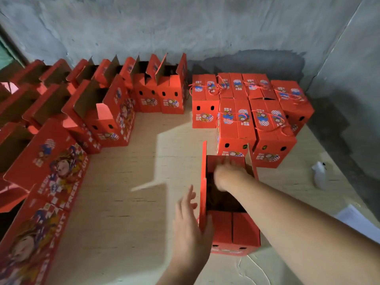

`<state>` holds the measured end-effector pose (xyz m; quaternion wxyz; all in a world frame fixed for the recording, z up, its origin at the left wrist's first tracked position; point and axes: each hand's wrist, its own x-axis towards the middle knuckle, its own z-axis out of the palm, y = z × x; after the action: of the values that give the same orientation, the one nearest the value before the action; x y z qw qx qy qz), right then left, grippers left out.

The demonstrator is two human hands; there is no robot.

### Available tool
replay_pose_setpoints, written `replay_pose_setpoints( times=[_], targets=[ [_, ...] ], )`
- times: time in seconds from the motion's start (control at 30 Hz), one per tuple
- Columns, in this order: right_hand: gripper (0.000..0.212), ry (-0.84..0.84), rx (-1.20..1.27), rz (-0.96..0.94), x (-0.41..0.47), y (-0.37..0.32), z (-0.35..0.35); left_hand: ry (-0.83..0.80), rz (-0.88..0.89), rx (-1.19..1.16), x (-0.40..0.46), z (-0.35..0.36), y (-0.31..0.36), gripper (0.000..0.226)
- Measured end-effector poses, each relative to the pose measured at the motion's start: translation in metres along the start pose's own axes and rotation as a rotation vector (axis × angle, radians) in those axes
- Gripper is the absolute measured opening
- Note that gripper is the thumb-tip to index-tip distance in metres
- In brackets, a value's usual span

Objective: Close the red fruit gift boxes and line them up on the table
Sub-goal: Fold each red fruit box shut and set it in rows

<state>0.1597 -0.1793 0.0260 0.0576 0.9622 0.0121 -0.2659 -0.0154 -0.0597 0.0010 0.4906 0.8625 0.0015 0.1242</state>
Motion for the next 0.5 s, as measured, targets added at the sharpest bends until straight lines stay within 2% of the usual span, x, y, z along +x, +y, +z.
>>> replay_pose_setpoints(
  times=[0.07,0.13,0.2,0.3,0.37,0.4,0.47,0.5],
  targets=[
    [0.095,-0.023,0.04,-0.015,0.002,0.003,0.019,-0.187,-0.025,0.021,0.007,0.001,-0.006,0.088],
    [0.103,-0.046,-0.019,-0.054,-0.003,0.01,0.03,-0.361,-0.003,0.113,0.009,0.006,-0.006,0.098],
    [0.108,-0.123,-0.091,-0.072,-0.01,0.02,0.029,-0.428,0.057,0.172,0.008,0.013,-0.007,0.1],
    [0.1,-0.237,-0.167,-0.109,-0.024,0.024,0.02,-0.464,0.093,0.216,0.012,0.016,-0.011,0.102],
    [0.086,-0.257,-0.195,-0.135,-0.034,0.025,0.008,-0.512,0.095,0.233,0.016,0.014,-0.012,0.113],
    [0.071,-0.233,-0.18,-0.161,-0.041,0.027,0.0,-0.546,0.102,0.225,0.018,0.012,-0.012,0.119],
    [0.041,-0.073,-0.139,-0.267,-0.056,0.039,-0.014,-0.612,0.11,0.188,0.026,0.006,-0.011,0.122],
    [0.035,0.071,-0.075,-0.312,-0.062,0.049,-0.016,-0.639,0.103,0.156,0.03,0.004,-0.01,0.117]
  ],
)
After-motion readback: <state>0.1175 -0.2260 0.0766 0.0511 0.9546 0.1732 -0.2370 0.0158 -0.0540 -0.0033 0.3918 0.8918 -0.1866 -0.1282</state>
